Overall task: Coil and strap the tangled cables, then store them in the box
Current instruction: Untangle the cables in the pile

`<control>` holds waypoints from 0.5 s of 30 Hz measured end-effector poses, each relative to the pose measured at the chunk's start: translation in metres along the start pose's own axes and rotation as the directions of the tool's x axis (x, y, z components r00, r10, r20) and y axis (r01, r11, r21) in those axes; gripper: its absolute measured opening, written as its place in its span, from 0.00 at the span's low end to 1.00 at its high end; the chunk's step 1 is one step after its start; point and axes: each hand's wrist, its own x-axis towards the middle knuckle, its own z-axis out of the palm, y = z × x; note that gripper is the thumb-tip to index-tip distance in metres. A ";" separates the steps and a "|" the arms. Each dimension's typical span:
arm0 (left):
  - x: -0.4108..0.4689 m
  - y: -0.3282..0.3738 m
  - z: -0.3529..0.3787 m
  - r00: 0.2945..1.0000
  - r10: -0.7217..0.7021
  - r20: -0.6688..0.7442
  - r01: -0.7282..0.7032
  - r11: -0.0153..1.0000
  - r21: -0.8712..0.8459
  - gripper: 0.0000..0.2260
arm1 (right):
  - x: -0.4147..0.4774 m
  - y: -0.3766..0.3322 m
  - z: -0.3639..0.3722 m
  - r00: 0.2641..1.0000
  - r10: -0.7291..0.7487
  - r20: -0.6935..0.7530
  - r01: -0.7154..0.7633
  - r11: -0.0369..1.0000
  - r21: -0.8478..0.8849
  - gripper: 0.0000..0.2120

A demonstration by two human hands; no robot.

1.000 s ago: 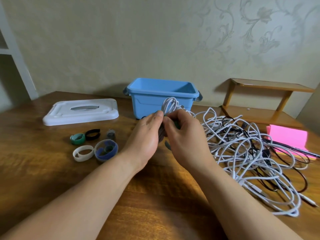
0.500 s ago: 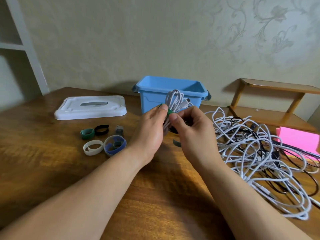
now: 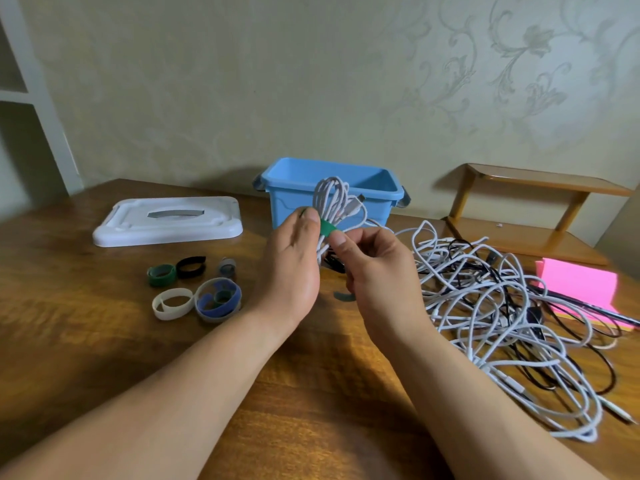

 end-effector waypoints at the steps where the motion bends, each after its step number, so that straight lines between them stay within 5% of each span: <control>1: 0.000 0.000 0.000 1.000 0.015 0.014 -0.016 0.999 0.033 0.15 | 0.001 0.001 0.000 1.000 0.020 0.012 -0.021 0.999 0.027 0.07; 9: 0.001 -0.004 0.000 0.995 0.087 0.057 -0.093 0.989 0.114 0.14 | 0.002 0.004 -0.001 1.000 0.005 0.026 -0.007 0.997 0.078 0.06; 15: 0.005 -0.006 0.000 0.996 -0.077 0.034 0.080 0.993 -0.089 0.14 | 0.001 -0.001 -0.008 0.984 -0.079 0.159 0.057 0.989 0.137 0.07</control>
